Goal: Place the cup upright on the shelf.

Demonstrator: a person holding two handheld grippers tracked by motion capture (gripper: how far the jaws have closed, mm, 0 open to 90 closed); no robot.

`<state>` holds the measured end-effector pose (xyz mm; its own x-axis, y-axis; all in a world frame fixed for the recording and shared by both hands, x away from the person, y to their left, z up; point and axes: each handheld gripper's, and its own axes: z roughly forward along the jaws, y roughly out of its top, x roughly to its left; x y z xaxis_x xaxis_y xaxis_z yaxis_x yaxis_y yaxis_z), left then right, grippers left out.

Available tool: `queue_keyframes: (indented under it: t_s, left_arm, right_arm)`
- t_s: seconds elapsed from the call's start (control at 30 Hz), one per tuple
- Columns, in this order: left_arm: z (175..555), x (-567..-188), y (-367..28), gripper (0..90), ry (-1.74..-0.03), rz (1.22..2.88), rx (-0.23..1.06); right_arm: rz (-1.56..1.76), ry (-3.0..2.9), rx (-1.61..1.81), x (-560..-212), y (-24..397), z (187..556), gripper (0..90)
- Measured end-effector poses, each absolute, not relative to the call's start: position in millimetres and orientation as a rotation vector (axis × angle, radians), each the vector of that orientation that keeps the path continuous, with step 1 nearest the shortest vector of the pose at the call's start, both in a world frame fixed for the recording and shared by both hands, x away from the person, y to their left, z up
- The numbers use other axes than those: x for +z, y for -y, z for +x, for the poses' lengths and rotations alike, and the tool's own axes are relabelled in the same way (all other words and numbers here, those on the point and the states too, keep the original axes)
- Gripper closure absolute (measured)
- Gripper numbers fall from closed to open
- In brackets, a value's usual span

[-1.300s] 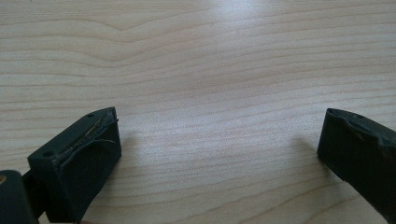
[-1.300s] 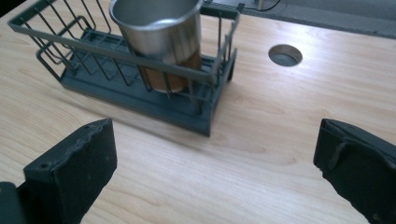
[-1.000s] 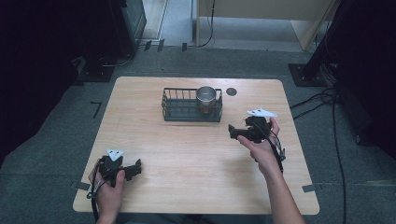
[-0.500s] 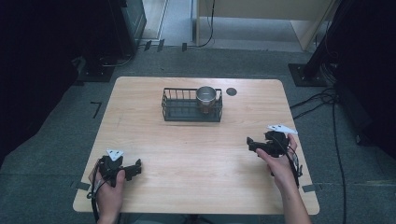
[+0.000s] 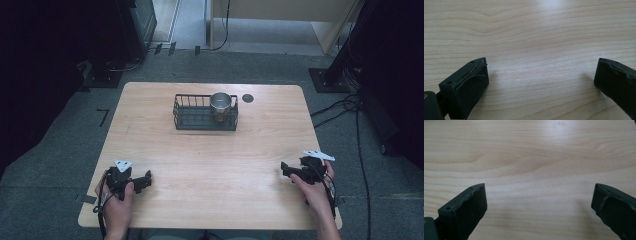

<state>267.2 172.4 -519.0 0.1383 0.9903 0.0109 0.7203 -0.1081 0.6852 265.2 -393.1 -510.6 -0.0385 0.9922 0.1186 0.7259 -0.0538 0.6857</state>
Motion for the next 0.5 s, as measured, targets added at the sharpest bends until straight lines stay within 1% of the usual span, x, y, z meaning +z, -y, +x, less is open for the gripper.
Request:
queue_keyframes:
  t_s: [0.13,0.27,0.4,0.5]
  left_arm:
    - [267.3,-518.9,-172.3,0.0,-1.638,1.888,0.661]
    - [267.7,-518.8,-172.2,0.0,-1.638,1.891,0.661]
    - [268.4,-518.8,-171.9,0.0,-1.639,1.889,0.66]
    - [268.4,-518.8,-171.9,0.0,-1.639,1.89,0.66]
  right_arm:
    - [1.836,-1.797,0.821,-519.7,404.6,254.2,0.0]
    - [1.83,-1.761,0.798,-521.7,414.5,243.4,0.0]
    - [1.786,-1.735,0.752,-526.3,414.6,231.7,0.6]
    - [1.78,-1.739,0.755,-526.5,414.4,230.3,0.7]
